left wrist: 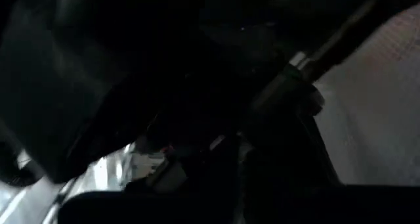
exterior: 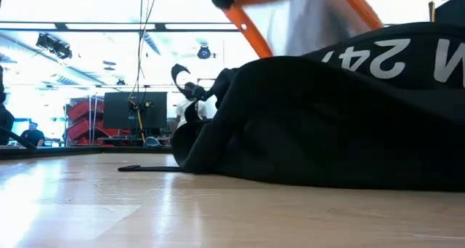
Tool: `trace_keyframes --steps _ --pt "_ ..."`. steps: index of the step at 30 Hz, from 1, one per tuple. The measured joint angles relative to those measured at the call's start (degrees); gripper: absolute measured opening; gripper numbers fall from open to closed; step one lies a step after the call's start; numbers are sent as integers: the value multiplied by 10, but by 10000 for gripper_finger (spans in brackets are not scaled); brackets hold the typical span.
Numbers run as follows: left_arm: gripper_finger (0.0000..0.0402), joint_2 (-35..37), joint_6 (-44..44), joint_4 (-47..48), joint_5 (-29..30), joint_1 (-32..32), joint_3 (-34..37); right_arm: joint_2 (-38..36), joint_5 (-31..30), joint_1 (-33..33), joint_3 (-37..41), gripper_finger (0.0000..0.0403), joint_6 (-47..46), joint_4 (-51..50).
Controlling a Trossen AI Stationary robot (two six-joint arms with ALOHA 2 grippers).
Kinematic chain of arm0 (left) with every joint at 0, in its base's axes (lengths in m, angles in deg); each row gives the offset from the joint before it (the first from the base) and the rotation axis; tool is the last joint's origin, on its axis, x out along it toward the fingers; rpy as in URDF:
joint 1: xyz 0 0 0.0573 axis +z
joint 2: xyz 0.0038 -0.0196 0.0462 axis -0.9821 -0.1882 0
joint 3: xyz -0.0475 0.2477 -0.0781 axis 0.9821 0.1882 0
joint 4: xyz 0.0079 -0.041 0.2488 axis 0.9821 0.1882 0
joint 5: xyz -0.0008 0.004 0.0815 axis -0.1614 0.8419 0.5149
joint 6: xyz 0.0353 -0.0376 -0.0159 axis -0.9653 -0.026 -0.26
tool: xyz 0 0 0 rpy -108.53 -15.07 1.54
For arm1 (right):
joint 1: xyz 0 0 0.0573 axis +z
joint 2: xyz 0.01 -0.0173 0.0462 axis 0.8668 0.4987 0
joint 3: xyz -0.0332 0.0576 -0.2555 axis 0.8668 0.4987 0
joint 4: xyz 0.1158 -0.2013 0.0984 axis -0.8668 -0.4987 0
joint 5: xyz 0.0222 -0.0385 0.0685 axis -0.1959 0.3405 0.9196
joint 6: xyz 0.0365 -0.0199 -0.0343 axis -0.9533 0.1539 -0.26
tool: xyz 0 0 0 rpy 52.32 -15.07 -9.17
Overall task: Unpack backpack
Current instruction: Remove the zip bag from the backpack
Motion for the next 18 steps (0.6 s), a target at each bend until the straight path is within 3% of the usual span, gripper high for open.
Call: trace_keyframes --steps 5,8,11,18 --pt "1 56 -26 4 24 1 -1 3 -1 -25 -66 59 50 4" --pt "0 88 -52 15 49 1 -2 7 4 -43 -106 15 81 2" --pt "4 116 -71 56 96 1 -21 14 16 -67 -146 4 108 2" --pt "3 141 -85 171 193 2 -113 80 108 -135 -293 5 140 6"
